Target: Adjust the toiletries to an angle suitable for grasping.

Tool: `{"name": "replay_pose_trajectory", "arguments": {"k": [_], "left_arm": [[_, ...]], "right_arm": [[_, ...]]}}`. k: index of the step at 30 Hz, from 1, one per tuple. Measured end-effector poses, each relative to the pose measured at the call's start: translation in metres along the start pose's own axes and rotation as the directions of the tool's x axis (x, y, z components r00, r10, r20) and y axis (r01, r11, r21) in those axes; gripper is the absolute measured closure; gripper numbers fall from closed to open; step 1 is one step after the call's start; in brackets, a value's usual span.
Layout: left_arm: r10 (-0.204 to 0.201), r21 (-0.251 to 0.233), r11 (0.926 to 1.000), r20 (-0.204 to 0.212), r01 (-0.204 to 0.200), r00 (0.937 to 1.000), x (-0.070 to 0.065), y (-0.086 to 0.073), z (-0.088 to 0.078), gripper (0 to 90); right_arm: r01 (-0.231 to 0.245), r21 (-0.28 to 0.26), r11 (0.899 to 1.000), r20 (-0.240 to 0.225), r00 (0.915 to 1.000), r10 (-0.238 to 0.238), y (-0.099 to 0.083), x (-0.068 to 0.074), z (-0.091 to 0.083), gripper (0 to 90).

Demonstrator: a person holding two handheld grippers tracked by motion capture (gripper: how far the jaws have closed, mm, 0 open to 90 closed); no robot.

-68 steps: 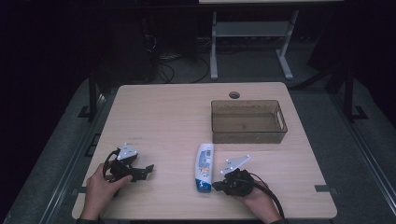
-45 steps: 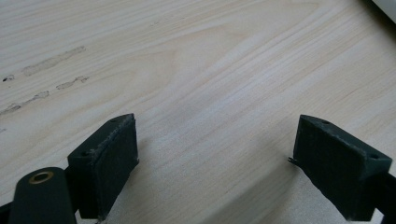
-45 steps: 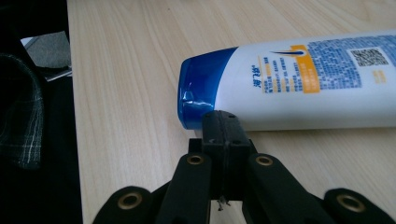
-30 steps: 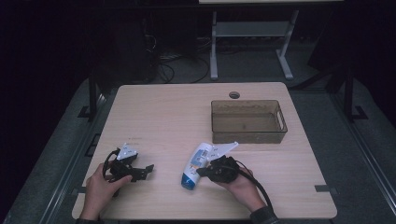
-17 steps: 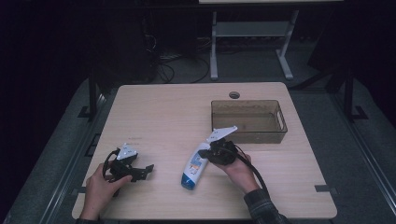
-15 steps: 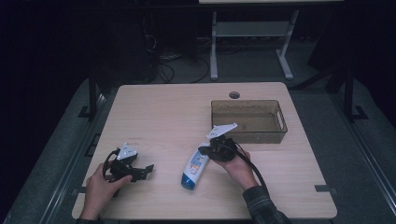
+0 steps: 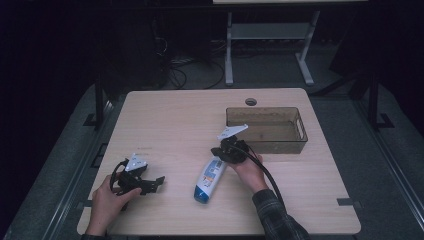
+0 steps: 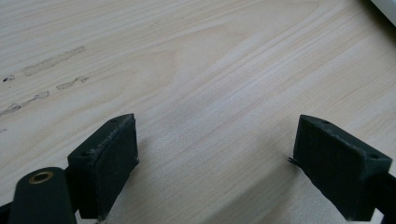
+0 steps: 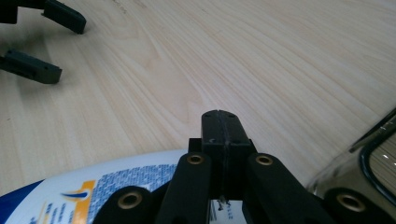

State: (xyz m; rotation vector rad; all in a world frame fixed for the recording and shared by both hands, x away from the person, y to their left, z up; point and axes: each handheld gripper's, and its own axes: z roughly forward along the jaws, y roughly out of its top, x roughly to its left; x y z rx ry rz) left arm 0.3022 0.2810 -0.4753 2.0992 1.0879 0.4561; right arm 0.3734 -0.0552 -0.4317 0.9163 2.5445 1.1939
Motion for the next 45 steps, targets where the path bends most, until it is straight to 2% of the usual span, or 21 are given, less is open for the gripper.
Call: {"name": "replay_pose_trajectory", "arguments": {"k": [10,11,17,33,45], "left_arm": [[0.000,0.001,1.0000,-0.001,0.000,1.0000,0.000,0.000,0.000,12.7],[0.001,0.002,1.0000,-0.002,-0.001,1.0000,0.000,0.000,0.000,12.7],[0.005,0.003,1.0000,-0.006,-0.005,1.0000,-0.001,0.000,0.000,12.7],[0.013,0.007,0.9999,-0.014,-0.013,0.9998,-0.002,0.000,0.001,12.7],[0.014,0.006,0.9999,-0.014,-0.014,0.9998,-0.002,0.000,0.001,12.7]], "right_arm": [[-0.002,0.033,0.999,0.010,0.9999,0.002,0.002,-0.003,0.016,89.9],[-0.004,0.052,0.999,0.012,0.9999,0.003,0.000,-0.005,0.019,89.9],[-0.011,0.055,0.998,0.010,0.9999,0.011,-0.002,-0.007,0.021,89.9],[-0.014,0.082,0.997,0.014,0.9998,0.013,-0.012,-0.014,0.010,90.0],[-0.038,0.079,0.996,0.024,0.9991,0.036,-0.025,-0.018,0.002,89.9]]}}
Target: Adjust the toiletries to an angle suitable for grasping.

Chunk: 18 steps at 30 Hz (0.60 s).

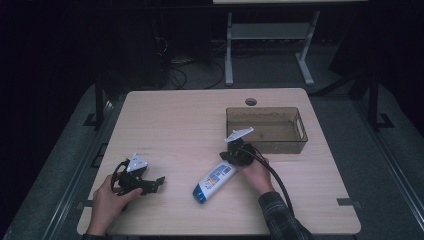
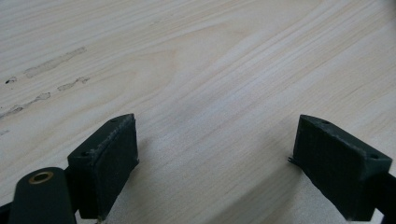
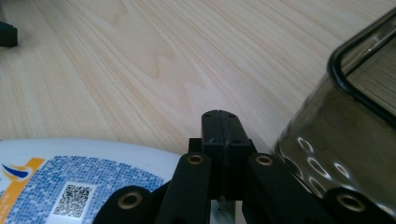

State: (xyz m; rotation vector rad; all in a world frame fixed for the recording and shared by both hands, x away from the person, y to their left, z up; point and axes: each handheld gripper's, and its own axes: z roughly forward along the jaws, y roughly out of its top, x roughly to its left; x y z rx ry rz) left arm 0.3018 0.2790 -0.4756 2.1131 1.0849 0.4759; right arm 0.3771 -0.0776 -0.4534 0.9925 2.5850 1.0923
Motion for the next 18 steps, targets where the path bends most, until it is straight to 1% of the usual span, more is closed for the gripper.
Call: {"name": "replay_pose_trajectory", "arguments": {"k": [1,7,11,12,14,18], "left_arm": [[0.000,0.000,1.0000,0.000,0.000,1.0000,0.000,0.000,0.000,12.7],[0.000,0.000,1.0000,0.000,0.000,1.0000,0.000,0.000,0.000,12.7],[0.000,0.000,1.0000,0.000,0.000,1.0000,0.000,0.000,0.000,12.7],[0.000,0.000,1.0000,0.000,0.000,1.0000,0.000,0.000,0.000,12.7],[0.000,0.000,1.0000,0.000,0.000,1.0000,0.000,0.000,0.000,12.7],[0.000,0.000,1.0000,0.000,0.000,1.0000,0.000,0.000,0.000,12.7]], "right_arm": [[-0.007,-0.001,1.000,-0.002,1.0000,0.007,0.000,0.000,-0.001,89.9],[-0.003,-0.005,1.000,0.006,1.0000,0.003,-0.007,0.000,-0.008,89.9],[-0.004,-0.003,1.000,0.003,1.0000,0.004,-0.012,0.000,-0.012,89.9],[-0.001,0.006,1.000,0.001,1.0000,0.001,-0.015,0.001,-0.014,89.9],[0.006,0.005,1.000,0.004,1.0000,-0.006,-0.016,0.001,-0.017,89.9],[0.011,-0.005,1.000,0.004,0.9999,-0.011,-0.018,0.003,-0.021,89.9]]}}
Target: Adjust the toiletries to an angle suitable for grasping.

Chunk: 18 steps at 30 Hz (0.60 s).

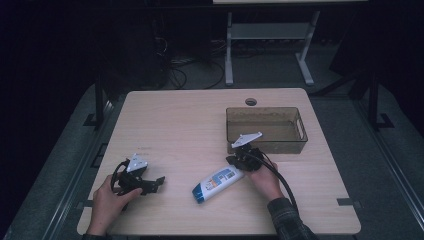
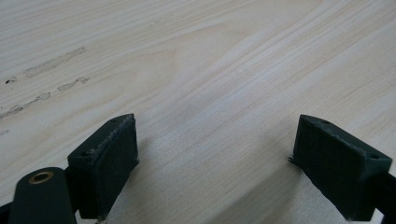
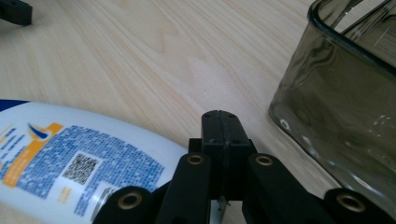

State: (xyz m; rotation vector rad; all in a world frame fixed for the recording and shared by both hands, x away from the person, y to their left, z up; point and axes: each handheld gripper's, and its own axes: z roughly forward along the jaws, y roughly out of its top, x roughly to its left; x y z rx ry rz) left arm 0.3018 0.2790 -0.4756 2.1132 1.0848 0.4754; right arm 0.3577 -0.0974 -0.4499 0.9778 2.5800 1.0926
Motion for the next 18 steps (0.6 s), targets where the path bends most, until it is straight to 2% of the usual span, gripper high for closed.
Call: {"name": "replay_pose_trajectory", "arguments": {"k": [18], "left_arm": [[0.000,0.000,1.0000,0.000,0.000,1.0000,0.000,0.000,0.000,12.7]], "right_arm": [[0.004,0.008,1.000,-0.022,0.9997,-0.004,-0.017,0.007,-0.017,89.9]]}}
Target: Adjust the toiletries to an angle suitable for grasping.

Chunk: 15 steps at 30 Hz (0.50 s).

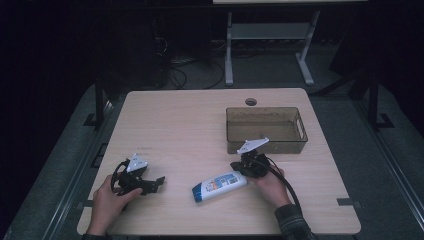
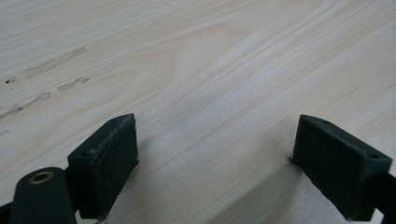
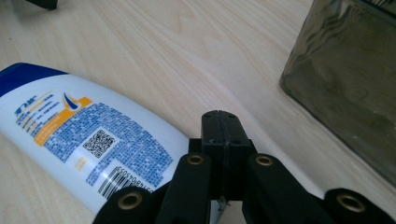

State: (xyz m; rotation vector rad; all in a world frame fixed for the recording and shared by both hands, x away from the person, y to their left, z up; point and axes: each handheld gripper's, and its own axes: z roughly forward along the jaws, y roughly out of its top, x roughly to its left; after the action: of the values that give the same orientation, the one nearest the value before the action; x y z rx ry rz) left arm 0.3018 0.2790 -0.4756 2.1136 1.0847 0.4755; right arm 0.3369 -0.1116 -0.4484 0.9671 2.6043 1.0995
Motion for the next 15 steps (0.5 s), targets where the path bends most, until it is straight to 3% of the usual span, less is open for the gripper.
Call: {"name": "replay_pose_trajectory", "arguments": {"k": [15], "left_arm": [[0.002,0.002,1.0000,-0.001,-0.002,1.0000,0.000,0.000,0.000,12.7]], "right_arm": [[0.007,0.033,0.999,-0.018,0.9998,-0.007,-0.019,0.008,-0.008,89.9]]}}
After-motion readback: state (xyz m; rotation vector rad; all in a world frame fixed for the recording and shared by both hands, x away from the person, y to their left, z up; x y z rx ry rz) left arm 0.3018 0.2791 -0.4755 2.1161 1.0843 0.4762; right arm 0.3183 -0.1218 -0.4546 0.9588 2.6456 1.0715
